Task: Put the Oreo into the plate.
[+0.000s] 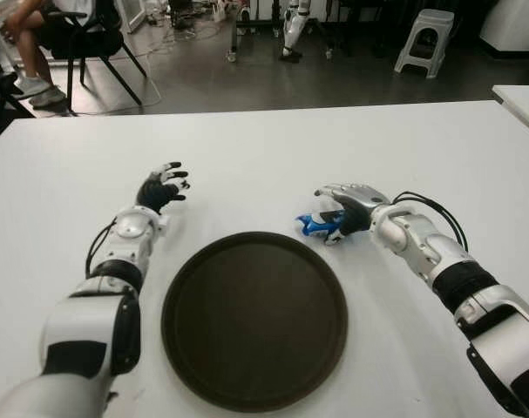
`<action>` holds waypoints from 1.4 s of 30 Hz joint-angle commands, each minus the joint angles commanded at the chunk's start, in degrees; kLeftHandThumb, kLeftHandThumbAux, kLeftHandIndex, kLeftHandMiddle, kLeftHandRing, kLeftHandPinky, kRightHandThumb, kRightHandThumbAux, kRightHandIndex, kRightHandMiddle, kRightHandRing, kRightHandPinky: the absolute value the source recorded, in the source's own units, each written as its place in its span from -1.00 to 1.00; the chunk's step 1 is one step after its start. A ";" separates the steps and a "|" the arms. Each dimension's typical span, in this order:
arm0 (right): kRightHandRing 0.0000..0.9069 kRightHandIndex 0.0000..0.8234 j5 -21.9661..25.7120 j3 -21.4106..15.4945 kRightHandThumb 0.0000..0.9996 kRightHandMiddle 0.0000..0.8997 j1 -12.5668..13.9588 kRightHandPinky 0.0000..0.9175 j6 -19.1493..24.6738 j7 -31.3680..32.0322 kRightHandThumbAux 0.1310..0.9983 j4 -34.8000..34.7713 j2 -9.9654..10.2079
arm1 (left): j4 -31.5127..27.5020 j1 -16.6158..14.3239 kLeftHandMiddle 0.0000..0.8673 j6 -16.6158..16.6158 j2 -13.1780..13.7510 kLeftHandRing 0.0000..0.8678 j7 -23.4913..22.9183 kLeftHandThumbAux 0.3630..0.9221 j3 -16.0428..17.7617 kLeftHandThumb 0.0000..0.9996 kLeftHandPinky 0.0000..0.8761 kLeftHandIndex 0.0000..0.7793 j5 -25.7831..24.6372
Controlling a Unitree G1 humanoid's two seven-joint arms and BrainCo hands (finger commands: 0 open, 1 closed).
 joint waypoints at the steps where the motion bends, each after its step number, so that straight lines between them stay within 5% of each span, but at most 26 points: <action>1: -0.72 -0.70 0.04 -0.02 -1.00 -0.70 0.04 -0.76 0.04 0.01 0.37 -0.06 0.00 | 0.01 0.00 -0.46 0.01 0.00 -0.37 0.11 0.25 -0.04 -1.00 -0.26 -0.55 0.05; 42: -0.63 -0.61 1.14 0.42 -1.00 -0.62 0.66 -0.66 -1.70 1.87 0.35 2.09 0.55 | -0.25 -0.16 -0.43 0.15 -0.48 -0.36 0.26 0.33 -0.15 -1.00 -0.25 -0.55 -0.16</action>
